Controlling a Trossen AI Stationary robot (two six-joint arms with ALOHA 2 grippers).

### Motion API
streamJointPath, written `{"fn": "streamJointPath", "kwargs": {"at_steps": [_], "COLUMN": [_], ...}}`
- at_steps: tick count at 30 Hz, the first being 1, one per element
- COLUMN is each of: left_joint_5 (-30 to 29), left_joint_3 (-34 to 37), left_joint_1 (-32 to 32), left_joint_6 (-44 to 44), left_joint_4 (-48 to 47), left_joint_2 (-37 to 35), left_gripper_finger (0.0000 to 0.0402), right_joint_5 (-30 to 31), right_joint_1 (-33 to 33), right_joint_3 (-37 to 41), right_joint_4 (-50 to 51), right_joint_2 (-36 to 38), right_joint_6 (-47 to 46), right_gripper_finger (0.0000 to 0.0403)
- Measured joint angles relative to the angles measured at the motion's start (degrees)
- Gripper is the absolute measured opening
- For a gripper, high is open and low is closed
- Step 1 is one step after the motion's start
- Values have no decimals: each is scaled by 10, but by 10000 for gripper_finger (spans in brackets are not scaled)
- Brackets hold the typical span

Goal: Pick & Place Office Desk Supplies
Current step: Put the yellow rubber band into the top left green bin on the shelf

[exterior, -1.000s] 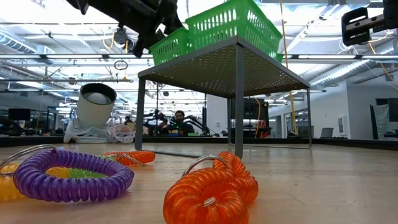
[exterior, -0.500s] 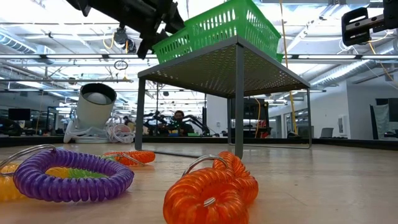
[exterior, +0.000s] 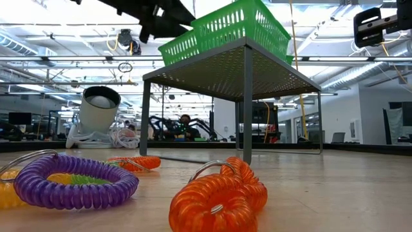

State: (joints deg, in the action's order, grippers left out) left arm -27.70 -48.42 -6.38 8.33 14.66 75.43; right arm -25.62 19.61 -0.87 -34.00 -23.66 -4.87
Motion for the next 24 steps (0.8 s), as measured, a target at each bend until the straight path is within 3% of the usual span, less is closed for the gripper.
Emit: {"fn": "streamJointPath", "kwargs": {"at_steps": [5,13,24], "left_joint_5": [-3,52,43], "left_joint_3": [0,-1,-1], "left_joint_1": [-20,-39,-53], "left_joint_6": [-6,54,133], "left_joint_4": [0,-1,-97], "left_joint_2": [-17,-12,0], "left_gripper_finger": [202,202,202], "right_joint_5": [0,0,0], "right_joint_1": [0,0,0], "right_joint_3": [0,0,0], "right_joint_4": [0,0,0], "right_joint_2": [0,0,0], "right_joint_6": [0,0,0], "right_gripper_finger": [20,20,20]}}
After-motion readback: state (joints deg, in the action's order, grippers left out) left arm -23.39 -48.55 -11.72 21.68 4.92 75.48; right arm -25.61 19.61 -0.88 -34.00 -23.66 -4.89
